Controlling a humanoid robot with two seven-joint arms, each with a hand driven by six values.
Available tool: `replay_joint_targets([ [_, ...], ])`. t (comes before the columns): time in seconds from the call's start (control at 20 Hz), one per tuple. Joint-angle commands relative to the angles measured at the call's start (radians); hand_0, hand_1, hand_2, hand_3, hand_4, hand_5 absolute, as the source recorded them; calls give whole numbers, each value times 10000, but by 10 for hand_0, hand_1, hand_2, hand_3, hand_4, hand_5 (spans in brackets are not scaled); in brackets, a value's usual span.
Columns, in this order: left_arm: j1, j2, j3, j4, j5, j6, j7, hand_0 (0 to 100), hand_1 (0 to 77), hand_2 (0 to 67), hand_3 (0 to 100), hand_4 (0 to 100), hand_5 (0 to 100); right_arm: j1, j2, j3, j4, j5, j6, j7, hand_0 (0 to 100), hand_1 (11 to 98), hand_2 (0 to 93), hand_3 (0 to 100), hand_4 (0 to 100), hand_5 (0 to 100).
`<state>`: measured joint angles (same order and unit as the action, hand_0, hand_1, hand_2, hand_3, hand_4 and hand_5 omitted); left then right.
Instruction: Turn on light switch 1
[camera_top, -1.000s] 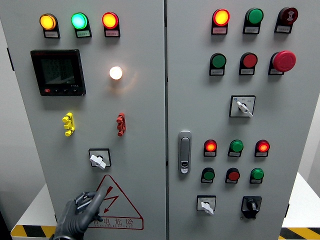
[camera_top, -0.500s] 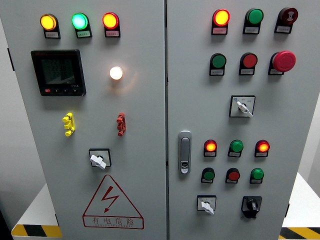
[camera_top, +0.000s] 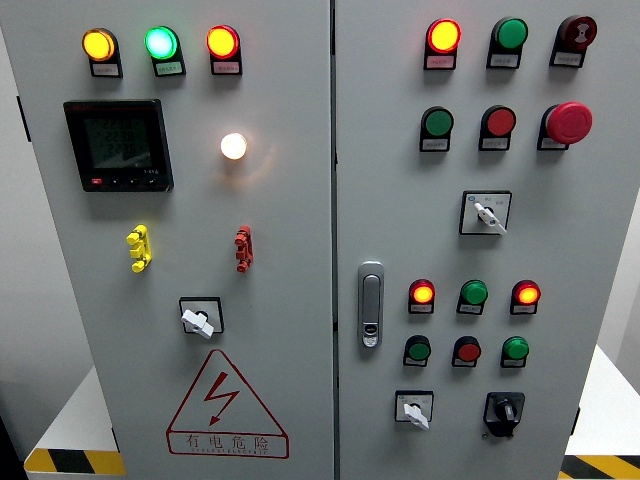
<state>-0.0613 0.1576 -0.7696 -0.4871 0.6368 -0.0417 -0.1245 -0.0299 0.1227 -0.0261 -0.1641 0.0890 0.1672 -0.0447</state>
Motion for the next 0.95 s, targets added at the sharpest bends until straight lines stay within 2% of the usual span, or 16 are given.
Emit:
replay_joint_targets([
  [0.0,-16,-58,1019,1522,-628,-762,-135,0,231,262,295,445,368,8,0,0,0,0,0,3,0,225,0,110,230,146],
  [0.1,15,-88,1954,2352,-1348,-1223,-121,0,207,248,227,392,346,-7,0,0,0,0,0,18,0,225,0,110,230,146],
  [0.2,122,-88,3272,2707,-2252,-1362,-121,0,150,226,146,302,261,8,0,0,0,0,0,18,0,226,0,110,230,146],
  [0.35,199,4,4991,2861,-3099,-1516,-44,0,99,172,75,177,206,-8,0,0,0,0,0,18,0,226,0,110,230,146],
  [0.4,199,-57,5285,2968,-3100,-1455,47,0,81,160,65,165,203,8,0,0,0,0,0,18,0,226,0,110,230,146],
  [0.45,184,-149,5500,3197,-3100,-1394,170,0,53,138,51,145,200,8,0,0,0,0,0,18,0,226,0,110,230,146],
  [0.6,153,-685,5595,3994,-3131,-1439,370,0,28,113,39,108,144,8,0,0,0,0,0,2,0,227,0,110,230,146],
  [0.75,153,-901,5595,4181,-3146,-1501,355,0,16,95,37,69,91,8,0,0,0,0,0,2,0,226,0,110,230,146],
  [0.85,184,-1130,5610,4196,-3131,-1501,355,0,9,88,31,57,76,-7,0,0,0,0,0,2,0,227,0,110,230,146],
  [0.9,199,-1162,5610,4211,-3131,-1501,370,0,8,85,29,50,68,8,0,0,0,0,0,18,0,227,0,110,230,146],
])
